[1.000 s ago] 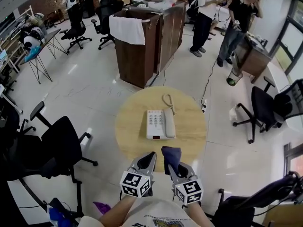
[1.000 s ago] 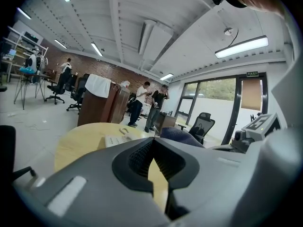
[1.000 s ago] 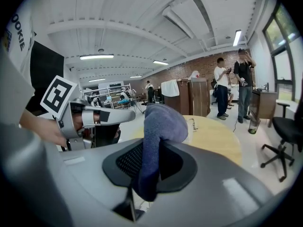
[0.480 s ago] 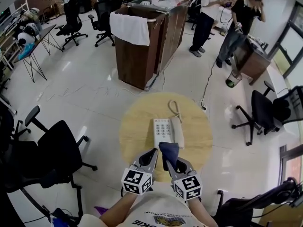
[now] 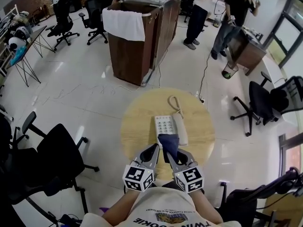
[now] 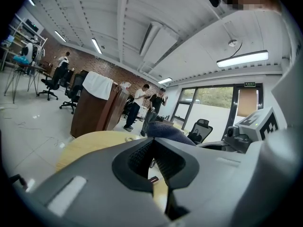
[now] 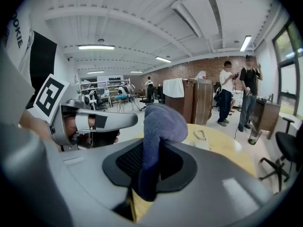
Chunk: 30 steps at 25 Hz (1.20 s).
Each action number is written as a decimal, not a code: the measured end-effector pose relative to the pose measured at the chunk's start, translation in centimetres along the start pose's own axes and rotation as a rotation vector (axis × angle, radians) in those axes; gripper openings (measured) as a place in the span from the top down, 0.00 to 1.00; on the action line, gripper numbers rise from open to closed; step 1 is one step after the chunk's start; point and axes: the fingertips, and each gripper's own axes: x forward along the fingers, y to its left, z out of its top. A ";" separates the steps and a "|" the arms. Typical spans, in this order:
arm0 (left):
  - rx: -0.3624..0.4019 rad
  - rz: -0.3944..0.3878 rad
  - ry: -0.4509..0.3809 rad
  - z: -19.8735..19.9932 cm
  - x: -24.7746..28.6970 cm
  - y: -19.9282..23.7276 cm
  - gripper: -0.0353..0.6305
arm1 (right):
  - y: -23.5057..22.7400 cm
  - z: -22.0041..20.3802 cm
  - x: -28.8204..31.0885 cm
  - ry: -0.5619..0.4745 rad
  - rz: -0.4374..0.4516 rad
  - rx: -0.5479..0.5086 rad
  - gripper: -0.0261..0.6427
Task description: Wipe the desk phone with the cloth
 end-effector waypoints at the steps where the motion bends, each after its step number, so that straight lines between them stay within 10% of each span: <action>1: -0.001 -0.006 0.002 0.0 0.1 -0.1 0.96 | -0.1 0.1 0.2 0.000 0.000 -0.005 0.86; 17: -0.005 0.029 -0.030 0.8 0.5 0.8 0.96 | -8.8 5.0 8.5 0.078 0.021 -0.294 0.86; 30: 0.000 0.059 -0.048 2.0 0.7 3.2 0.96 | -12.6 2.4 18.9 0.374 0.098 -0.597 0.86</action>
